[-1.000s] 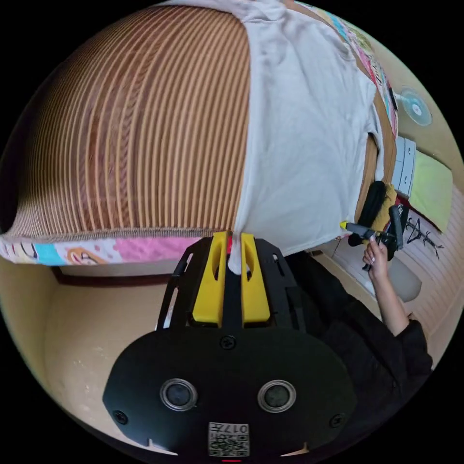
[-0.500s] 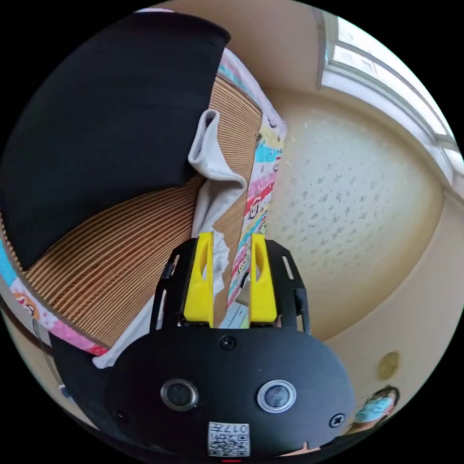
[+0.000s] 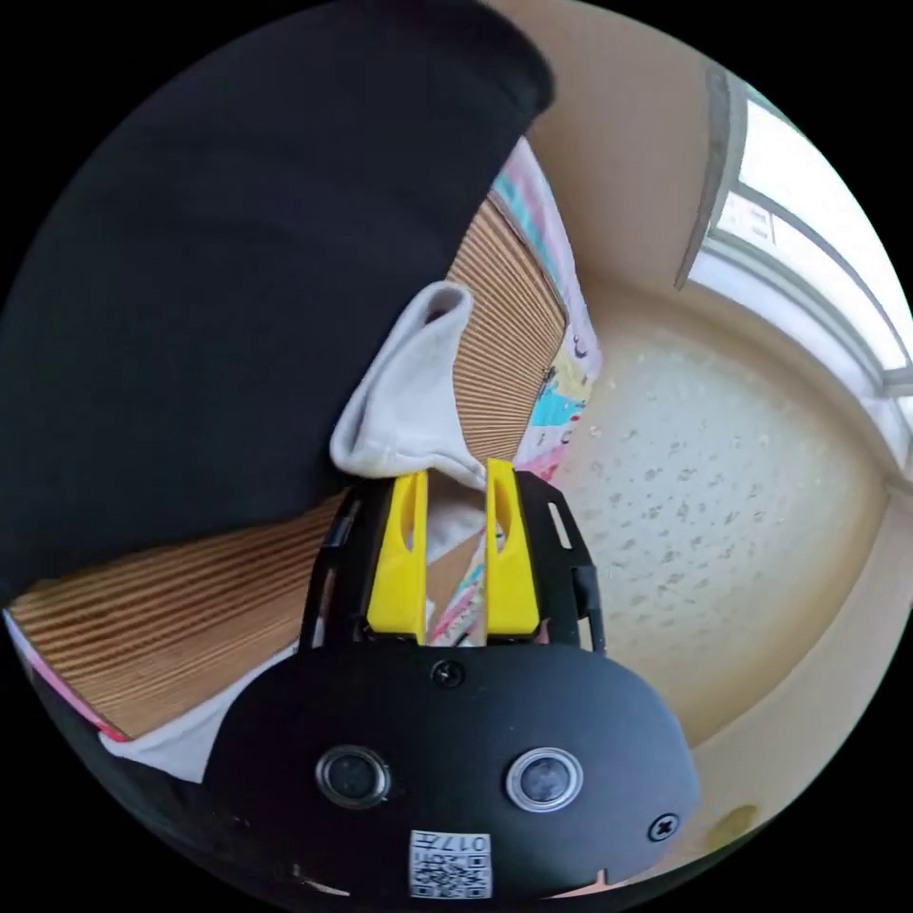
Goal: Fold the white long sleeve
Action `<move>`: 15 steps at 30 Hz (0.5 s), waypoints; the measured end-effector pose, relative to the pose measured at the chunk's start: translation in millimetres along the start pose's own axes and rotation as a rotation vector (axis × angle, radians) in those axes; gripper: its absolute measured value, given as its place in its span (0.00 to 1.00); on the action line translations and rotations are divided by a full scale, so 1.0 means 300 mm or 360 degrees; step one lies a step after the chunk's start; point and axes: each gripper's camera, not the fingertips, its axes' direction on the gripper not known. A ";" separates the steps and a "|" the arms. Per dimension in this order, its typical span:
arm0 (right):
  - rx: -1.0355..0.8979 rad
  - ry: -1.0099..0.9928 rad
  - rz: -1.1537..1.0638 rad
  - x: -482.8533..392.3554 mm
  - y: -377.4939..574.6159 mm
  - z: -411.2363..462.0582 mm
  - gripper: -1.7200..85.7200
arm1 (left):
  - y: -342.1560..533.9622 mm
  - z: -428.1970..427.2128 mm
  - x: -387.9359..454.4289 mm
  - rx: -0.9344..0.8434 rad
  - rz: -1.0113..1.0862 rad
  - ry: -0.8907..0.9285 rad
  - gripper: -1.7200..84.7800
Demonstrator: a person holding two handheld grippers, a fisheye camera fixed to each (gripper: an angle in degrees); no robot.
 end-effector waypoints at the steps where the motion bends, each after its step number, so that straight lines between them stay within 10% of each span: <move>1: -0.0040 0.0057 -0.0045 -0.015 -0.010 0.013 0.02 | -0.007 -0.011 0.061 0.0019 0.0141 -0.0122 0.08; 9: -0.0226 0.0147 -0.0264 -0.070 -0.037 0.124 0.02 | 0.473 -0.017 0.623 -0.0023 0.1560 -0.0270 0.06; 15: -0.0339 0.0060 -0.0342 -0.071 -0.073 0.203 0.02 | 1.364 0.495 0.535 -0.0794 0.2187 -0.0039 0.09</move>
